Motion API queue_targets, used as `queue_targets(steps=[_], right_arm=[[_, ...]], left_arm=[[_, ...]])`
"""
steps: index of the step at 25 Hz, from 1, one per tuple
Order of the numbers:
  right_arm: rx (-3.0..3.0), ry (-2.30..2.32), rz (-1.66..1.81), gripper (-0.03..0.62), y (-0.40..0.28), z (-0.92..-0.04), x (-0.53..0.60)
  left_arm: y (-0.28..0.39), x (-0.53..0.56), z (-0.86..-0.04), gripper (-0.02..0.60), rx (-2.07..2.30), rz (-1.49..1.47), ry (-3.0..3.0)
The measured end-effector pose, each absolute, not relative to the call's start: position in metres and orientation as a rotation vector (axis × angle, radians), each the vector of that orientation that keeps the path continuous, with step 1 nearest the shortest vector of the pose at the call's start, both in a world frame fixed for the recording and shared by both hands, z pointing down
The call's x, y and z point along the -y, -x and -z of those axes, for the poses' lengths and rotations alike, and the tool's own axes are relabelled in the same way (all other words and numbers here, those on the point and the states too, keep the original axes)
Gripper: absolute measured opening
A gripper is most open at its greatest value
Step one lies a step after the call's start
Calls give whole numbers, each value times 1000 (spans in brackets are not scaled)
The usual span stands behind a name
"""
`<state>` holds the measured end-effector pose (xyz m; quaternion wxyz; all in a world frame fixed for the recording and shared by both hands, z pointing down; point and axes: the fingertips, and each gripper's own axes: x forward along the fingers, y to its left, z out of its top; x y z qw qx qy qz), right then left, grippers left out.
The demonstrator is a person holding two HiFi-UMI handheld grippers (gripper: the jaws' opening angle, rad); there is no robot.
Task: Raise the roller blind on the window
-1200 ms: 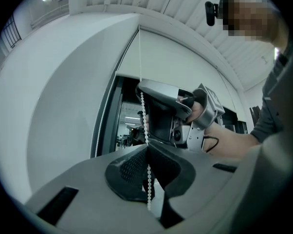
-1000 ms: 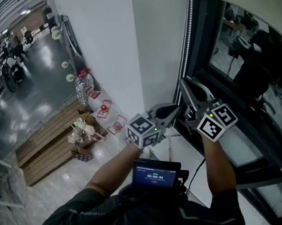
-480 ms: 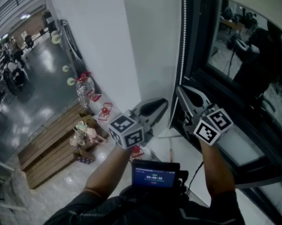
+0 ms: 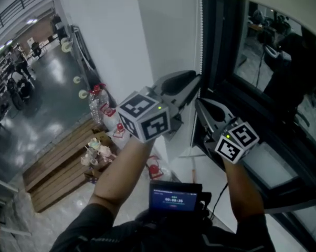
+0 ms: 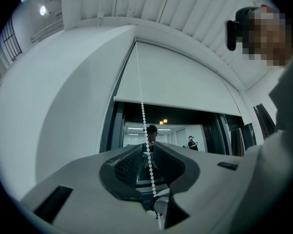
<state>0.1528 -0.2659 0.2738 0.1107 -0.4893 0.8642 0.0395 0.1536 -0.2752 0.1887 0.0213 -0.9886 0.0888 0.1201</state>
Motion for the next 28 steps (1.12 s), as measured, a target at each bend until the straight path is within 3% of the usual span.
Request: queue_targets(steps=[4,6,8,28], right_arm=[[-2539,1441,-115,3,-153,-273,265],[-2536,1444,-113,3,-153,-273,265],[-2532,1444,-108,3,-153,-272,265],[-2586,1515,135,5,-156,-366,275]], left_arm=[[-167,281,-184,77,-282,-320,3052],[-172,280,-184,20,-268,-285,3032],[-174,277,-185,2,-238,-277,3026],[-172,283,-280,-2,-268,-263,3092]])
